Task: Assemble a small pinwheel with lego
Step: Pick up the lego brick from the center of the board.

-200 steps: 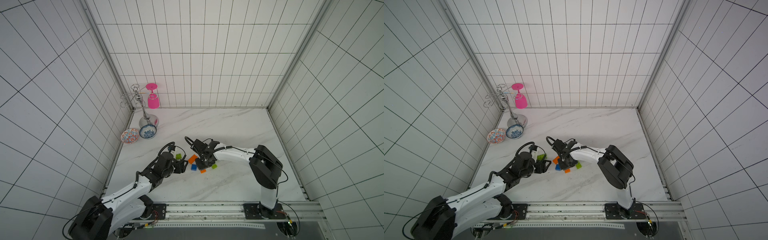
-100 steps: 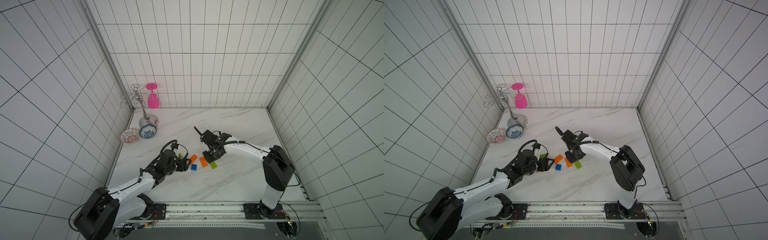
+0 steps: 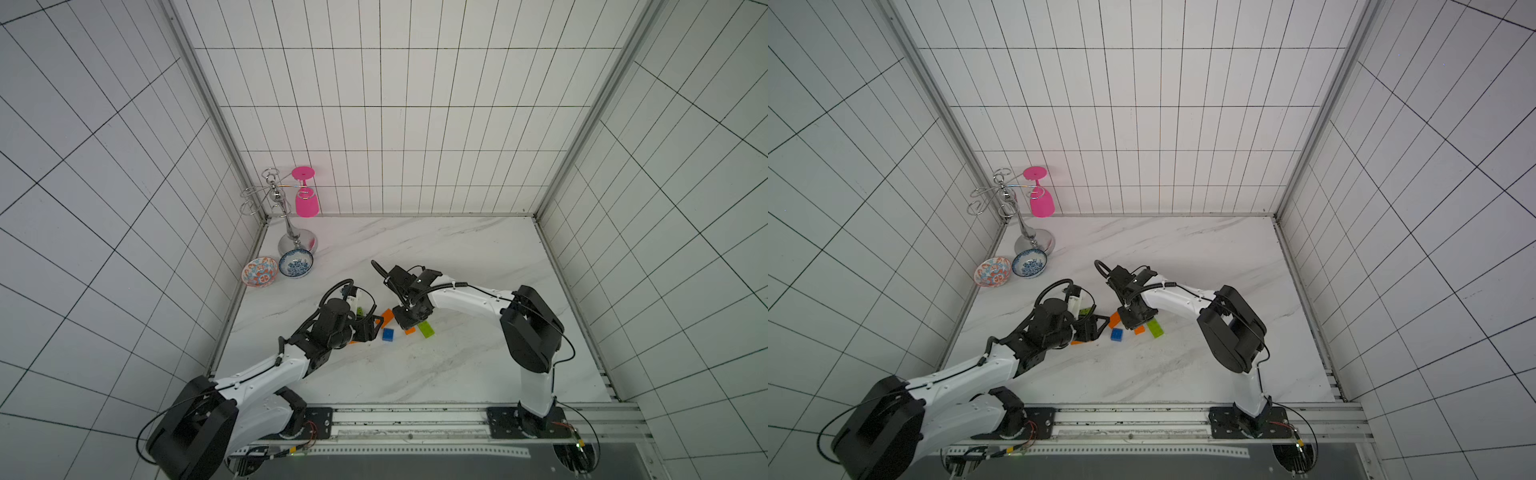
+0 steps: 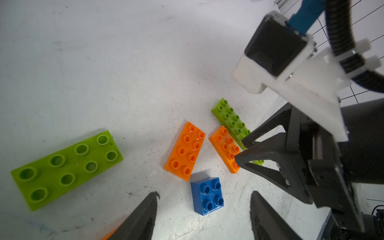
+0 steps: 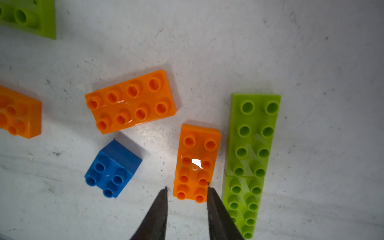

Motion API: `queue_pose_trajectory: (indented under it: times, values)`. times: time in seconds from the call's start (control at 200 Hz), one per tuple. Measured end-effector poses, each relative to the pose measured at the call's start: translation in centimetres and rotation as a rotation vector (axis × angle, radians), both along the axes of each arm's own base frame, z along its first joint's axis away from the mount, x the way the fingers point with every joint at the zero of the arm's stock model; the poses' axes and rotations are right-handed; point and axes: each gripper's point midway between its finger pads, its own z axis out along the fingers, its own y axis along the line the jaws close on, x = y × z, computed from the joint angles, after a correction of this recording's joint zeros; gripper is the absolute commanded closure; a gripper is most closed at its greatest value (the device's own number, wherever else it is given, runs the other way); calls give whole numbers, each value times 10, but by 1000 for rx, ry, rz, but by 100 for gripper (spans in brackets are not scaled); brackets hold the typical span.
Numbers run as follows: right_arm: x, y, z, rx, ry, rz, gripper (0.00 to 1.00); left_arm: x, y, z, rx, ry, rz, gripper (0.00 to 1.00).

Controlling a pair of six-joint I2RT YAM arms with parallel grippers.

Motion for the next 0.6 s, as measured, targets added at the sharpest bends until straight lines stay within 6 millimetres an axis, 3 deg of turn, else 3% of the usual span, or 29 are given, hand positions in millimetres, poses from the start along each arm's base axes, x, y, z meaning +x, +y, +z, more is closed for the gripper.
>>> queue_pose_trajectory:
  times: [0.6]
  values:
    - [6, -1, -15, -31, 14, -23, 67, 0, 1, 0, 2, -1, 3, 28]
